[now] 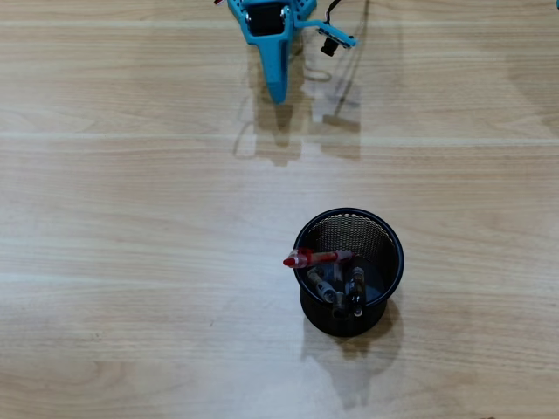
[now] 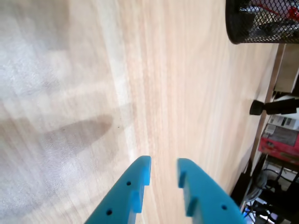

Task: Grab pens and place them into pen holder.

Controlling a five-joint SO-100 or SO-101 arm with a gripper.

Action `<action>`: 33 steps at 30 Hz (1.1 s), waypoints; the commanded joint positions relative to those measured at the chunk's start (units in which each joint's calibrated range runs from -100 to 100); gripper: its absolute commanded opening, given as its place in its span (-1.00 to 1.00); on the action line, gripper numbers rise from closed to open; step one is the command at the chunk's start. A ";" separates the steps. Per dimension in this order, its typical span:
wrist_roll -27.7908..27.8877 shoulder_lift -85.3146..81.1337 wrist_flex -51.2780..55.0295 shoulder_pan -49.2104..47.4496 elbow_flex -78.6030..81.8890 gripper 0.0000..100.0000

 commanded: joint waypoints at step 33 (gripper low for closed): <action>3.28 -0.93 1.24 3.52 -0.11 -0.95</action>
